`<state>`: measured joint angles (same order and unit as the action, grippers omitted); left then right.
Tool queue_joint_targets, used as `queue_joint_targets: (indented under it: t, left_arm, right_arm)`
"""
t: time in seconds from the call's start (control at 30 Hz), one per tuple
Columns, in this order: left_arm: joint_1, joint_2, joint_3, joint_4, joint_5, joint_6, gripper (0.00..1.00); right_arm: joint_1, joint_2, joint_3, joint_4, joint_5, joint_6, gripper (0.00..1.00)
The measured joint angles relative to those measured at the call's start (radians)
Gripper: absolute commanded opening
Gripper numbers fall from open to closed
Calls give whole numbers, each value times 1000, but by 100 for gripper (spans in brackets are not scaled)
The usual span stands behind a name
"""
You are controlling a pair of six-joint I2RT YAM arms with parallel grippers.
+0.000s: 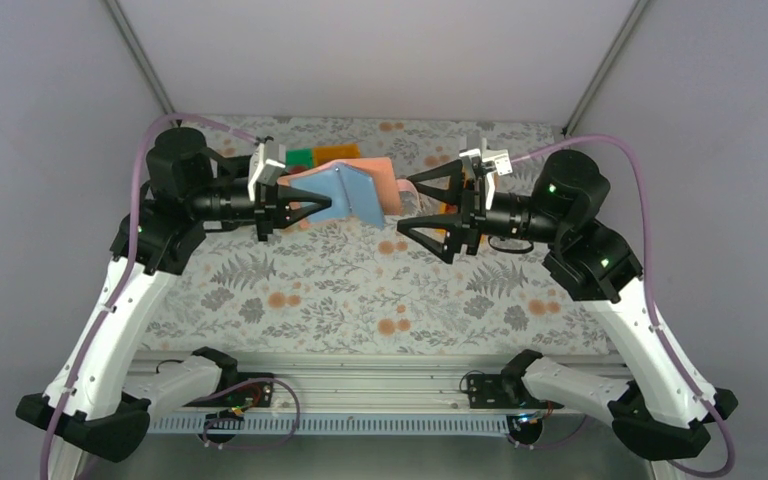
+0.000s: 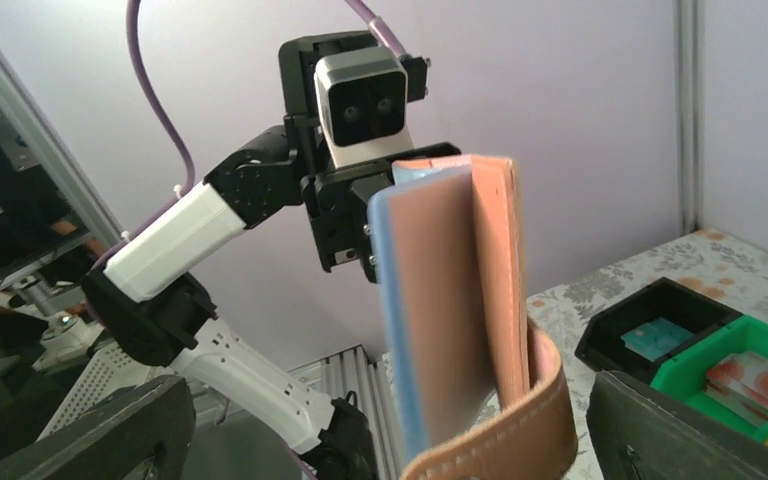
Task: Take the credit cards out of the card holder
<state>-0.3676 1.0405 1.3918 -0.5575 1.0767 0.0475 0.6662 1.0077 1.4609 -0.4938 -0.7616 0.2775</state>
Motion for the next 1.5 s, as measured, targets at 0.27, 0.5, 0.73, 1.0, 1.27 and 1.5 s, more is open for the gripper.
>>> queue_joint_targets:
  t: [0.27, 0.5, 0.73, 1.0, 1.27, 1.5]
  left_arm:
    - [0, 2, -83, 44, 6, -93, 2]
    - [0, 5, -177, 63, -22, -175, 2]
    - [27, 16, -282, 63, -103, -254, 100]
    - [260, 21, -568, -27, -399, -353, 100]
    - [341, -41, -649, -50, -496, -372, 100]
    - [380, -103, -645, -43, -540, -357, 100]
  right_arm:
    - [0, 48, -30, 41, 79, 14, 99]
    - [6, 134, -135, 119, 60, 49, 9]
    - [-8, 185, -229, 111, 148, 134, 4]
    - [-130, 362, -620, 183, 168, 388, 4]
    - [-161, 478, -749, 272, 127, 498, 39]
    - [-285, 410, -760, 138, 243, 488, 99]
